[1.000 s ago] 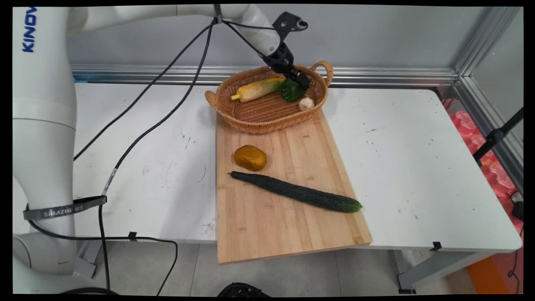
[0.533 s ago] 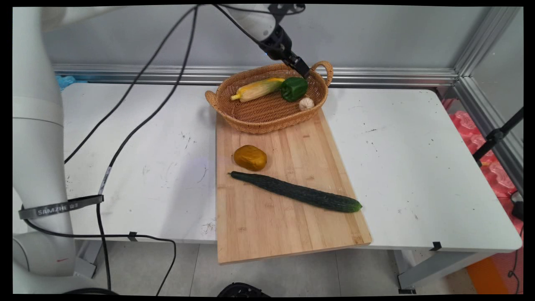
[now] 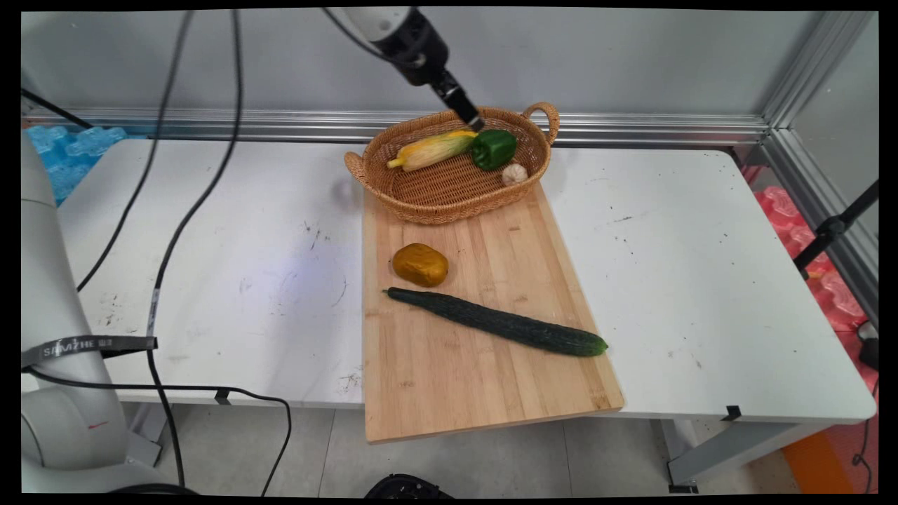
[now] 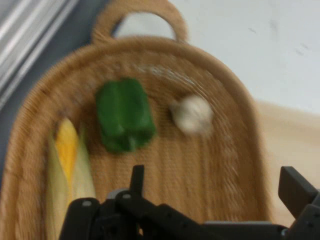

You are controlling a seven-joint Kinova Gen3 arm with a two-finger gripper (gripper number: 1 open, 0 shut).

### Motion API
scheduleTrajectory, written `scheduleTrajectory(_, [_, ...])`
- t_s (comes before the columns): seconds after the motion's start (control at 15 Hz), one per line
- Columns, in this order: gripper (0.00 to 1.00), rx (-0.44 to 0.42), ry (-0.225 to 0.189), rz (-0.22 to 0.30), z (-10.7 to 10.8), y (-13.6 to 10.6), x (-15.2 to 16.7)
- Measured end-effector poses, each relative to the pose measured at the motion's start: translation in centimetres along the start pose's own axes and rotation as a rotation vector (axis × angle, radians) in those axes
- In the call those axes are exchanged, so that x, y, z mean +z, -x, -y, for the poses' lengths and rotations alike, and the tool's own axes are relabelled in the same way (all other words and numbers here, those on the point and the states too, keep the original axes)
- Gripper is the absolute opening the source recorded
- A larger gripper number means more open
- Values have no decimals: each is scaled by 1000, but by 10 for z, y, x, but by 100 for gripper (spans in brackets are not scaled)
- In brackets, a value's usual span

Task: Pick up the potato from the cutting board

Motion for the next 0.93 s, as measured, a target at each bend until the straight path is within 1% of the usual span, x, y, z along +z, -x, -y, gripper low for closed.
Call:
scheduleTrajectory(0.27, [100, 114, 87, 49, -15, 32, -46])
scheduleTrajectory(0.4, [100, 169, 129, 70, -21, 46, -63])
scheduleTrajectory(0.6, [100, 240, 179, 96, -29, 64, -81])
scheduleTrajectory(0.73, [100, 315, 224, 117, -35, 78, -95])
scheduleTrajectory(0.93, [100, 414, 267, 138, -41, 95, -108])
